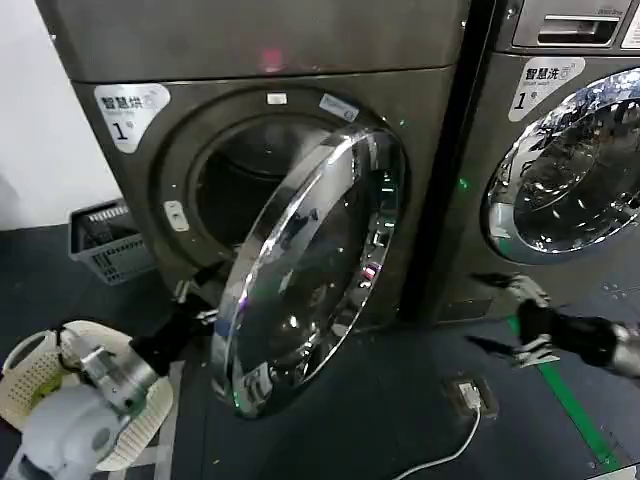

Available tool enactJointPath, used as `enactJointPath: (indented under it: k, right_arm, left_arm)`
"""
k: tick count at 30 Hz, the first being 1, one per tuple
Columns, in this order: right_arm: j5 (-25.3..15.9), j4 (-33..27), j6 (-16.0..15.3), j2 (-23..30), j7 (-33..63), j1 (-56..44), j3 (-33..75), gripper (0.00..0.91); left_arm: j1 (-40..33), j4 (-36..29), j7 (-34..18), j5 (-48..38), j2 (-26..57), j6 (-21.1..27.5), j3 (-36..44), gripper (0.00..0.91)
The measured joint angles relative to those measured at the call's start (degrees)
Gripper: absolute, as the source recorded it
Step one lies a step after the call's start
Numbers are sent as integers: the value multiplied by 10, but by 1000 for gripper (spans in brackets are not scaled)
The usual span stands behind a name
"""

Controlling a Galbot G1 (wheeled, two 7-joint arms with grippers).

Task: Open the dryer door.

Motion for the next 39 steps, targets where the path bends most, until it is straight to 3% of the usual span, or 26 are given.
enactJointPath:
  k: [8,12,16,19,22,25,29,34,39]
  right_arm:
    - [18,26,64,38,169,-42,109,907]
    - [29,36,72,54,228,-62,174,907]
    - [41,48,26,71,317,-86,234,907]
    - [10,58,14,83,394,-105,264,907]
    - [0,74,-19,91,459,-120,289,907]
    - [-13,86,-30,87,516,-132,312,907]
    - [-61,95,-35,81,585,-156,340,907]
    - [-49,103,-74,84,648,-182,385,907]
    - [-66,111,-114,89,704,-199,422,907]
  left_arm:
    - [-5,-20,17,7,4,8,33,907]
    - [-18,-22,18,7,13,9,59,907]
    - [-38,-15,15,14,19,0,100,907]
    - [-58,-10,13,11,29,-8,137,907]
    - [-80,-1,11,-2,38,-17,175,907]
    - [-99,6,10,-21,45,-17,210,907]
    - [-133,24,7,-39,46,-21,265,907]
    - [-199,51,-6,-50,32,-28,349,907]
    - [-276,83,-7,-66,12,-41,427,907]
